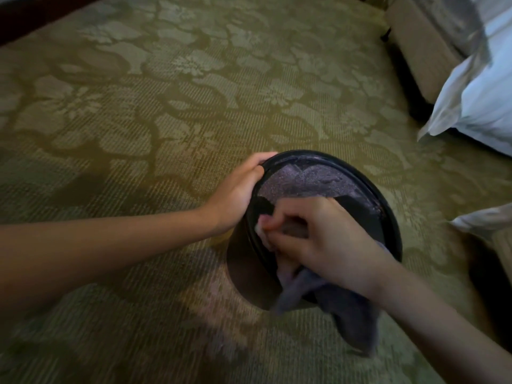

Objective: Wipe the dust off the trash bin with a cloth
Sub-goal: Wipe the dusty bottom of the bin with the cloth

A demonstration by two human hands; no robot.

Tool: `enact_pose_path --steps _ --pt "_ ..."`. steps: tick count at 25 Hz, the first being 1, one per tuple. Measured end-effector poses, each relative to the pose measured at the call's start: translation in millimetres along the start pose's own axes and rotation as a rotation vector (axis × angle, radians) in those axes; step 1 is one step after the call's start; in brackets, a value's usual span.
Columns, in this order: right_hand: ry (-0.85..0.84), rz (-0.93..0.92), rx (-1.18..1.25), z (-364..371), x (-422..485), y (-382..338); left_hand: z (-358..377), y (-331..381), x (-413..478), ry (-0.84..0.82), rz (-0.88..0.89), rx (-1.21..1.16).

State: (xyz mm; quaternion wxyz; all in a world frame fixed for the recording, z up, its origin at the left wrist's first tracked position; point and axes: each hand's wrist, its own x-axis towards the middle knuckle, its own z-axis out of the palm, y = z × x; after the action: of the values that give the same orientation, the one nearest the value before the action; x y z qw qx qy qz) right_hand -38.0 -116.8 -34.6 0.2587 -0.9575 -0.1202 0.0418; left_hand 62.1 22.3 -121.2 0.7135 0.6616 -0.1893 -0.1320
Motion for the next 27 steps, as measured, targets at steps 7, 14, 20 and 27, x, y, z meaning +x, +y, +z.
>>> enact_pose_path --steps 7,14,20,27 --pt "0.043 0.026 -0.045 1.3 0.8 -2.3 -1.0 -5.9 3.4 -0.008 0.013 0.021" --pt "0.208 0.141 -0.147 9.9 41.5 -5.5 1.4 -1.0 3.4 0.027 0.005 -0.004" --pt "-0.107 0.113 0.132 -1.0 -17.1 -0.1 -1.8 -1.0 0.3 -0.005 -0.015 -0.040" --pt "0.244 0.217 -0.089 12.2 42.5 -7.8 0.7 -3.9 5.2 0.049 0.010 0.022"
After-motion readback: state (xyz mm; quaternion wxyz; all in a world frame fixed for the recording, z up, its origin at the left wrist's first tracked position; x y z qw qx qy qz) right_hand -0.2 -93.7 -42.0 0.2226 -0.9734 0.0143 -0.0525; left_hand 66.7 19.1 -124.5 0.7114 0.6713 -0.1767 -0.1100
